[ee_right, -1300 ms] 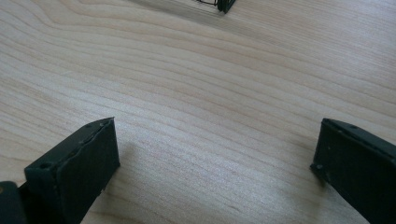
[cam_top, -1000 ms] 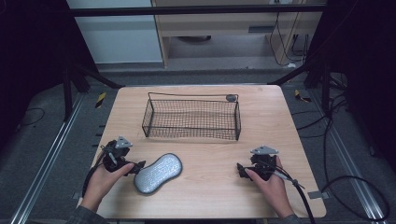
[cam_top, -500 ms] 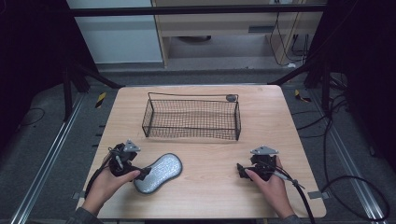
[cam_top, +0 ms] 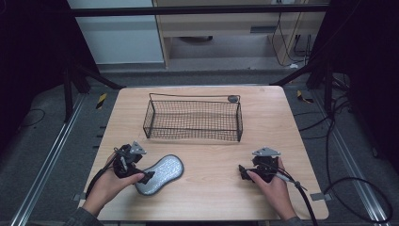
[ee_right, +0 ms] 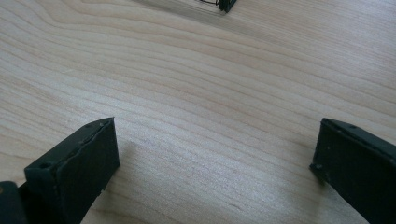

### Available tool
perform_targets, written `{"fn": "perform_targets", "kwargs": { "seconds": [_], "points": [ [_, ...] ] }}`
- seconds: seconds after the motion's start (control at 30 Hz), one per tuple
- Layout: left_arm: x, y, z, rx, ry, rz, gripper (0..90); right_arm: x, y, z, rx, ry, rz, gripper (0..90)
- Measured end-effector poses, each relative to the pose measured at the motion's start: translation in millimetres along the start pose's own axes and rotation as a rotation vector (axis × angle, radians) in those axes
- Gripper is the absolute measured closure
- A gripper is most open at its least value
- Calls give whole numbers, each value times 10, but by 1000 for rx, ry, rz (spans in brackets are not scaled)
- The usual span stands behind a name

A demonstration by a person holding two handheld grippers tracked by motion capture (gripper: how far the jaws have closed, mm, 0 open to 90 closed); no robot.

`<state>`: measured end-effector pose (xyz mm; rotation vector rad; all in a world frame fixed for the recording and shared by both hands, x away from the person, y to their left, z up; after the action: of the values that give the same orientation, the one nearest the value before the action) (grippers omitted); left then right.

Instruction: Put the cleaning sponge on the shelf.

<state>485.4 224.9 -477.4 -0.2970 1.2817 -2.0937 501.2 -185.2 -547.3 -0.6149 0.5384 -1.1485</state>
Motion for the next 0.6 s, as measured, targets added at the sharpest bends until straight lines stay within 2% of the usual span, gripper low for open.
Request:
{"fn": "perform_targets", "kwargs": {
  "seconds": [0.2,0.4,0.6],
  "points": [
    [69,90,62,-53,47,-27,43,0,0,0,0,0,0,5],
    [132,218,129,-94,60,-75,42,0,-1,-1,-1,-1,0,5],
    [169,323,166,-126,68,-99,40,0,0,1,-2,-7,2,5]
  ]
}}
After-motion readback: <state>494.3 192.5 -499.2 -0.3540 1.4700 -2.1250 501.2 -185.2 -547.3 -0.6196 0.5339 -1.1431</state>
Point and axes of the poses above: each handheld gripper's, and its own axes: y roughly forward along the jaws, z roughly out of its top, x roughly to its right, the point moved 5 cm from there along y, roughly forward along the jaws, and after that the axes turned 6 degrees about y, right-handed, at the moved point
